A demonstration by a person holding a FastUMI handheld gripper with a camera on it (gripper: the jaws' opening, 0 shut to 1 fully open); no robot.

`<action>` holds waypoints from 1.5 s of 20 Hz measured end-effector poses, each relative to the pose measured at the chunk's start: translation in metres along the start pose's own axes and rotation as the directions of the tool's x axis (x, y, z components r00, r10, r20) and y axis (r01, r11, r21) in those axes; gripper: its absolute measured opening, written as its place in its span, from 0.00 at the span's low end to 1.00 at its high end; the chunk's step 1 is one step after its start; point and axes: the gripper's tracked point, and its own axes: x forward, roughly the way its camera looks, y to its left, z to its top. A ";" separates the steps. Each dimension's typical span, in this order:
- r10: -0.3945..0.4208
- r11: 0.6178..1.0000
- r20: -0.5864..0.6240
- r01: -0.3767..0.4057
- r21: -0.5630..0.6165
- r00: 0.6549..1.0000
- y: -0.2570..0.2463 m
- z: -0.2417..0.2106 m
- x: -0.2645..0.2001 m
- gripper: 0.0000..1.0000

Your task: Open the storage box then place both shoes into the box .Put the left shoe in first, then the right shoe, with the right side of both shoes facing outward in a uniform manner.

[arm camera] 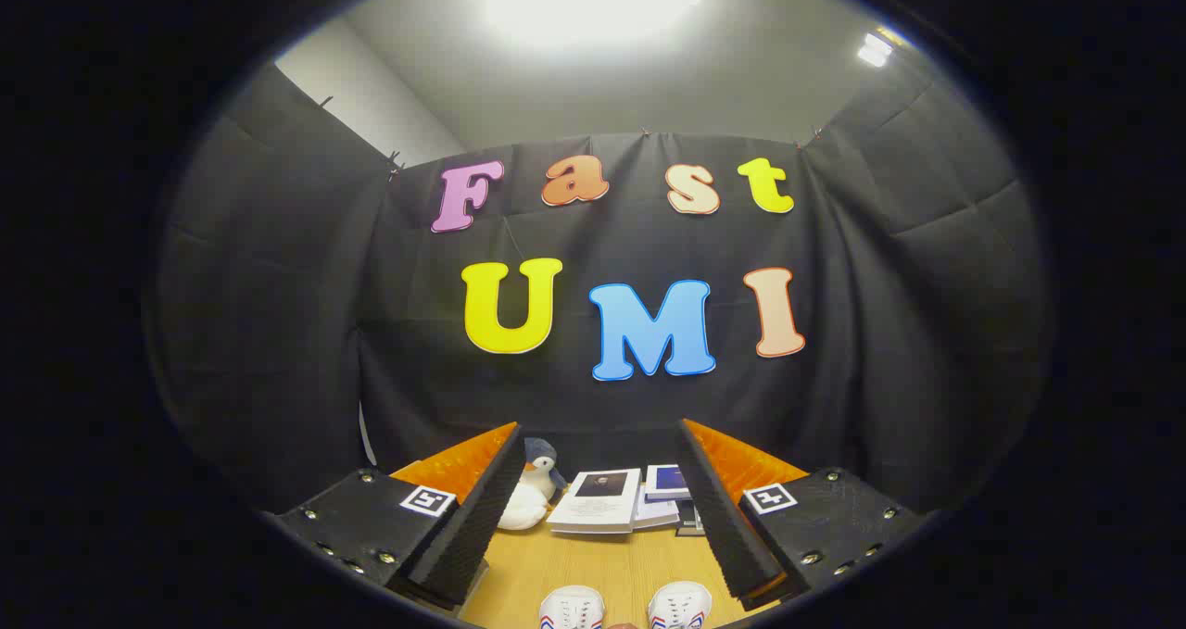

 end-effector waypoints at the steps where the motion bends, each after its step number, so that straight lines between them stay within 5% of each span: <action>1: 0.001 1.000 0.000 -0.001 0.001 1.000 0.000 0.000 0.000 0.98; 21: 0.067 0.997 -0.022 -0.066 0.047 0.998 0.021 -0.015 -0.002 0.98; 30: 0.208 0.944 -0.137 -0.162 0.287 0.968 0.048 -0.056 -0.002 0.99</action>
